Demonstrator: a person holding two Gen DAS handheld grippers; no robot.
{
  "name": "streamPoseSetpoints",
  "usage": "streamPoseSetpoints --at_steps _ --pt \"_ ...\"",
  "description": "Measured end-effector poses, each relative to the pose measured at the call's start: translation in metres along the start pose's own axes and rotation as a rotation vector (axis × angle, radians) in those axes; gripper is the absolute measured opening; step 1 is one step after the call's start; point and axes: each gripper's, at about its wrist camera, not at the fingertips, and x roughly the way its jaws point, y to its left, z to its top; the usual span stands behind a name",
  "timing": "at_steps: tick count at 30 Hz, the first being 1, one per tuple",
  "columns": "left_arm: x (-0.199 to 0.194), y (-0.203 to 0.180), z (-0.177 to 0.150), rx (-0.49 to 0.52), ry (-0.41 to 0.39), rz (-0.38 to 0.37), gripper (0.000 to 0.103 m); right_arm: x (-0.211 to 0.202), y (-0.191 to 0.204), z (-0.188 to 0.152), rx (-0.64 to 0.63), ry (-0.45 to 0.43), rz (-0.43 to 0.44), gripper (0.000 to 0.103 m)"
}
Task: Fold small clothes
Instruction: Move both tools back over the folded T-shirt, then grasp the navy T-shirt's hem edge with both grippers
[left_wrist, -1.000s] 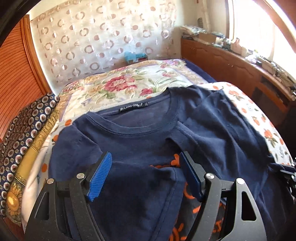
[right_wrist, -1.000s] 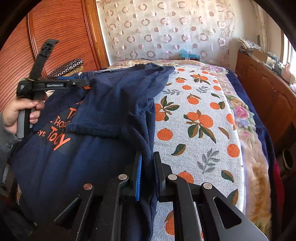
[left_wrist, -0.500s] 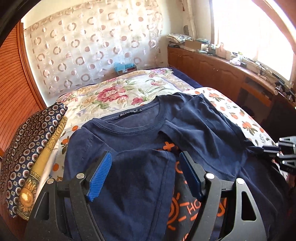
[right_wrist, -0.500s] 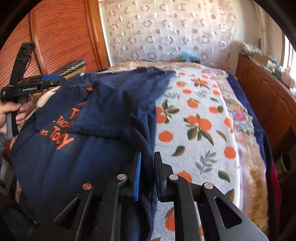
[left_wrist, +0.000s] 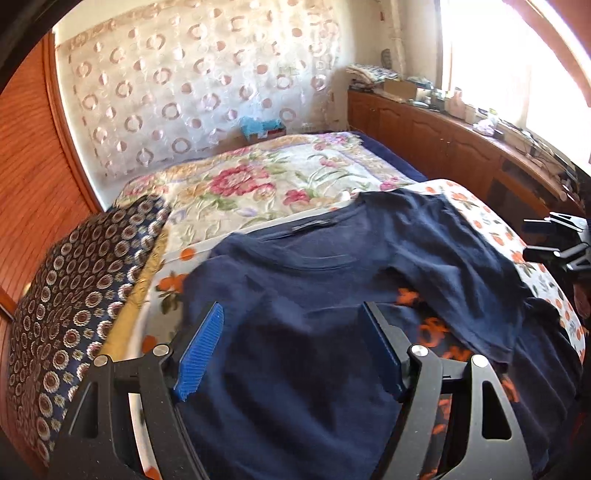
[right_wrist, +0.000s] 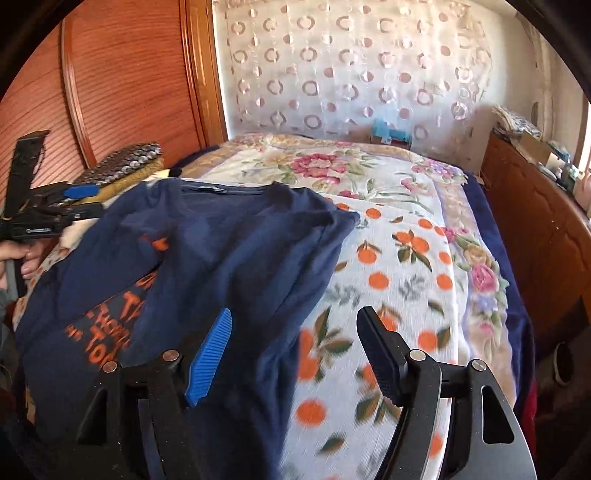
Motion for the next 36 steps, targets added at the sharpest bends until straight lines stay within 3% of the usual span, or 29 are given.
streamPoseSetpoints --at_steps 7,9,20,28,30,33,35,36 --pt "0.026 0.040 0.008 -0.033 0.042 0.001 0.066 0.053 -0.023 0.025 0.036 0.046 0.013 0.072" --pt "0.034 0.047 0.011 -0.037 0.053 0.000 0.059 0.067 -0.031 0.032 0.049 0.056 0.014 0.072" --pt "0.086 0.062 0.008 -0.063 0.162 0.069 0.059 0.114 -0.039 0.065 0.032 0.113 0.013 0.072" --pt "0.097 0.060 0.004 -0.068 0.174 0.082 0.060 0.122 -0.026 0.069 -0.034 0.111 0.030 0.072" --pt "0.096 0.059 0.003 -0.071 0.171 0.076 0.059 0.126 -0.026 0.070 -0.054 0.107 0.041 0.065" --pt "0.095 0.057 0.003 -0.085 0.168 0.017 0.034 0.125 -0.023 0.069 -0.075 0.103 0.053 0.043" --pt "0.094 0.055 0.003 -0.074 0.166 0.024 0.019 0.124 -0.025 0.070 -0.074 0.107 0.072 0.009" --pt "0.092 0.054 0.003 -0.070 0.162 0.020 0.011 0.123 -0.027 0.070 -0.073 0.110 0.078 0.009"
